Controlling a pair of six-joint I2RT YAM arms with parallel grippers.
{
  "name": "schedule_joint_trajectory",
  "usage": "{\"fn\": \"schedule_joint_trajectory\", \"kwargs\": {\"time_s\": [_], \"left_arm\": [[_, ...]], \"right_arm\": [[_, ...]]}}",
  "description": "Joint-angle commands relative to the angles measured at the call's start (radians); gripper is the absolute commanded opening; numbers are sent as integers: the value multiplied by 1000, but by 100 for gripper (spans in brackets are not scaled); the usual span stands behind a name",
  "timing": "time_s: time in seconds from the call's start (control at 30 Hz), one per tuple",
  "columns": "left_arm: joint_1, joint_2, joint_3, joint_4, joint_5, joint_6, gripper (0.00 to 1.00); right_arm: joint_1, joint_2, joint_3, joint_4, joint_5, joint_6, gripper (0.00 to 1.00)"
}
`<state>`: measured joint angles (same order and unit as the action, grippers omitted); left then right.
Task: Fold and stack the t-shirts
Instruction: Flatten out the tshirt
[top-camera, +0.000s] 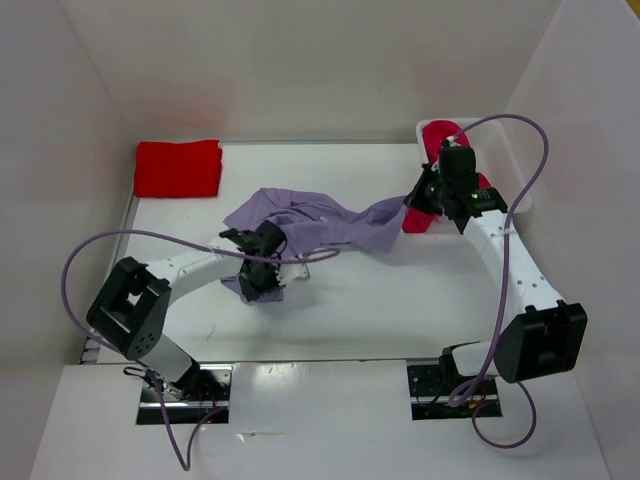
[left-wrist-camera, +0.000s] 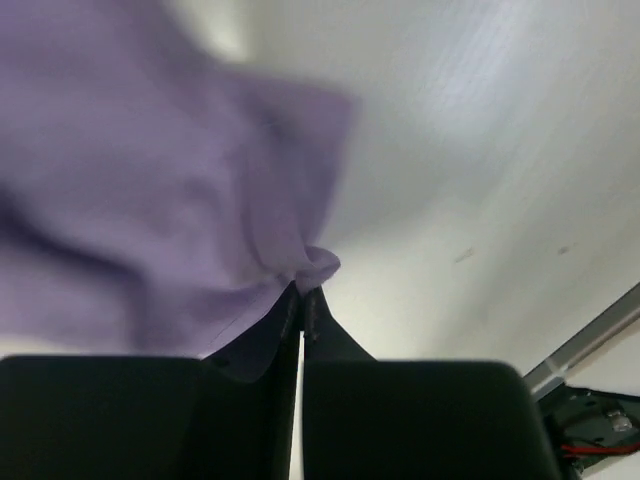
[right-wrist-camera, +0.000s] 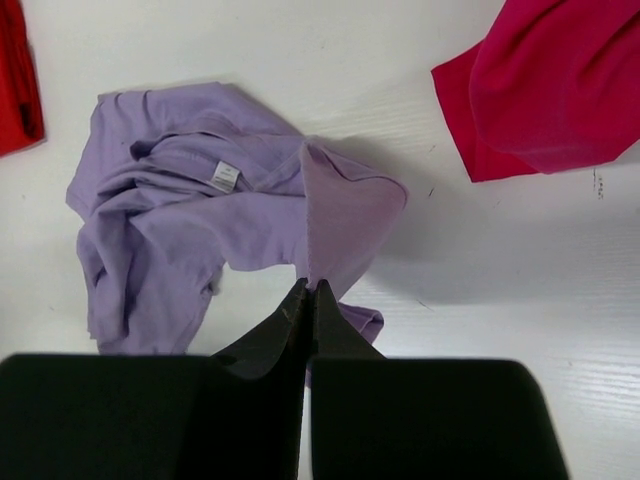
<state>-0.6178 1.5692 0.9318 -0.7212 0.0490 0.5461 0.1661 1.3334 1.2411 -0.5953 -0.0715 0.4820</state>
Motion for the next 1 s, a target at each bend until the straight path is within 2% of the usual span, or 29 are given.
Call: {"fn": "schedule_joint_trajectory", "kwargs": {"time_s": [0.0, 0.03, 0.1, 0.13, 0.2, 0.23, 0.27, 0.33, 0.37, 0.47, 0.53, 0.57, 0.6, 0.7, 0.73, 0.8, 0.83, 0.87, 0.93, 0.97], "left_arm": [[127, -104, 175, -55, 78, 24, 0], [217, -113, 230, -55, 78, 37, 0], [314, -113, 367, -69, 97, 57, 0], [361, -100, 533, -69, 97, 67, 0], [481, -48, 727, -69, 97, 46, 0], [554, -16, 921, -54, 113, 10, 0], [593, -3, 1009, -25, 126, -17, 0], [691, 11, 1204, -9, 202, -57, 0], [707, 20, 1243, -9, 213, -57, 0], [718, 9, 1260, -37, 203, -5, 0], [718, -50, 1111, -37, 203, 58, 0], [718, -78, 1040, -37, 203, 77, 0], [718, -128, 900, -26, 203, 90, 0], [727, -201, 718, -53, 181, 130, 0], [727, -216, 608, -64, 181, 130, 0], [736, -251, 508, -111, 158, 159, 0], [745, -252, 463, -132, 149, 160, 0], [756, -252, 368, -156, 149, 188, 0], [765, -239, 250, -176, 112, 201, 0], [765, -230, 142, -176, 112, 212, 0]], "right_arm": [[-2, 10, 61, 26, 12, -17, 0], [-29, 30, 139, 26, -11, -26, 0], [-68, 122, 271, 8, -36, -51, 0], [-104, 156, 449, -4, -36, -51, 0], [-138, 260, 661, -55, -36, -60, 0], [-164, 292, 881, -75, -36, -60, 0], [-165, 320, 988, -101, -10, -51, 0], [-184, 359, 1174, -143, 76, -51, 0], [-185, 343, 1175, -143, 93, -51, 0], [-185, 242, 1040, -155, 139, -62, 0], [-185, 121, 817, -127, 139, -62, 0], [-185, 75, 649, -127, 139, -62, 0], [-172, -13, 562, -114, 139, -51, 0], [-137, -156, 266, -124, 128, -11, 0], [-128, -186, 133, -135, 116, 4, 0], [-61, -264, -4, -174, 87, 73, 0], [-25, -289, -140, -187, 78, 110, 0], [51, -310, -213, -187, 53, 153, 0], [108, -359, -390, -157, 3, 283, 0], [154, -359, -425, -132, -42, 314, 0]]}}
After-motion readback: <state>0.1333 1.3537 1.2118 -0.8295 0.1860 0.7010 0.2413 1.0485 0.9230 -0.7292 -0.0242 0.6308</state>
